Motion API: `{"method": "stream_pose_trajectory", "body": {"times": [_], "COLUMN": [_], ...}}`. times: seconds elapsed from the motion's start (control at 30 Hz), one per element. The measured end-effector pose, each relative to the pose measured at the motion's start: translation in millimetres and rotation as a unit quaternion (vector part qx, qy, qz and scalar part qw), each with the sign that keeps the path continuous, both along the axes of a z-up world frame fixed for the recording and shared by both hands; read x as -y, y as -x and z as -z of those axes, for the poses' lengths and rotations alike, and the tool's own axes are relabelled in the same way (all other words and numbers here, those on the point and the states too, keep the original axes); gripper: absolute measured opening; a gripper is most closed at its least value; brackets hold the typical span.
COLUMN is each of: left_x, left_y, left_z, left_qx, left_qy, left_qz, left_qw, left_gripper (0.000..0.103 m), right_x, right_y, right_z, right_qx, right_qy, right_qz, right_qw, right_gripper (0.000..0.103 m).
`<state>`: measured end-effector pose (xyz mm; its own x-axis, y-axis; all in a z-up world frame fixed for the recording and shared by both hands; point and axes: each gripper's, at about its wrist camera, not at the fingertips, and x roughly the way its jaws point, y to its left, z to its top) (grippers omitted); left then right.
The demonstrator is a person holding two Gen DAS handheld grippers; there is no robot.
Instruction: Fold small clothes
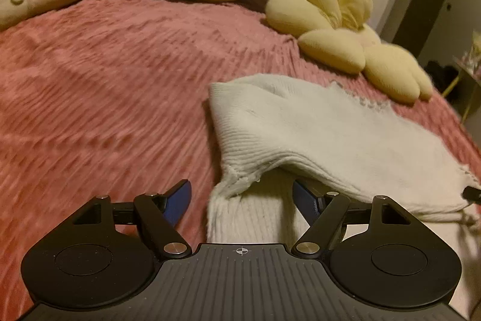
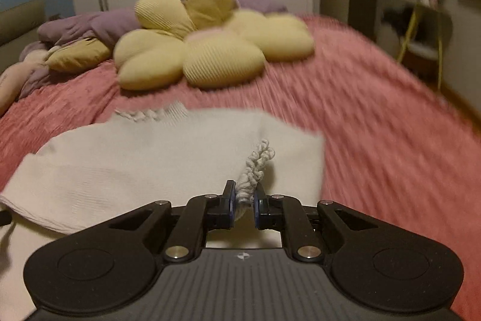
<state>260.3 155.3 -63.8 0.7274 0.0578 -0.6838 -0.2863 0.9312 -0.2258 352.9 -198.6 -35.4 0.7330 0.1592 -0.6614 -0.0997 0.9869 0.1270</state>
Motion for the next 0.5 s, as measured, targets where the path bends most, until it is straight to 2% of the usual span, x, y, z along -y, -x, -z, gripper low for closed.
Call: {"method": "stream_pose_trajectory", "body": {"times": [0.1,0.17,0.23,0.3,0.37,0.5], "left_x": [2,1,0,0,0,-1], "left_y": [-5,-8,-9,-11,-13,-15], "left_z": [2,3,3,4,7,9], "left_qx": [-0.008,-0.013,-0.013,-0.014,-0.019,-0.020], "left_qy": [-0.019,-0.026,-0.031,-0.038,-0.045,-0.049], "left_qz": [0.004,-0.001,-0.008,-0.017,-0.025,-0.034], "left_qw": [0.9998,0.9996,0.9994,0.9991,0.9985,0.9980], "left_gripper": [0.079,0.079,0.079,0.079,0.079,0.082], "right_x": [16,21,18,15,15,24], "right_y": [-4,-8,-9,-4,-4,-6], "right_z": [7,10,9,0,-6,6], "right_qx": [-0.024,-0.034,-0.033,0.006,0.031,0.011], "right_qy": [-0.072,-0.094,-0.071,-0.021,-0.008,-0.006], "right_qz": [0.014,0.006,-0.002,0.006,0.027,0.044], "right_qw": [0.997,0.995,0.997,1.000,0.999,0.999], "right_gripper": [0.011,0.011,0.010,0.010,0.010,0.010]}}
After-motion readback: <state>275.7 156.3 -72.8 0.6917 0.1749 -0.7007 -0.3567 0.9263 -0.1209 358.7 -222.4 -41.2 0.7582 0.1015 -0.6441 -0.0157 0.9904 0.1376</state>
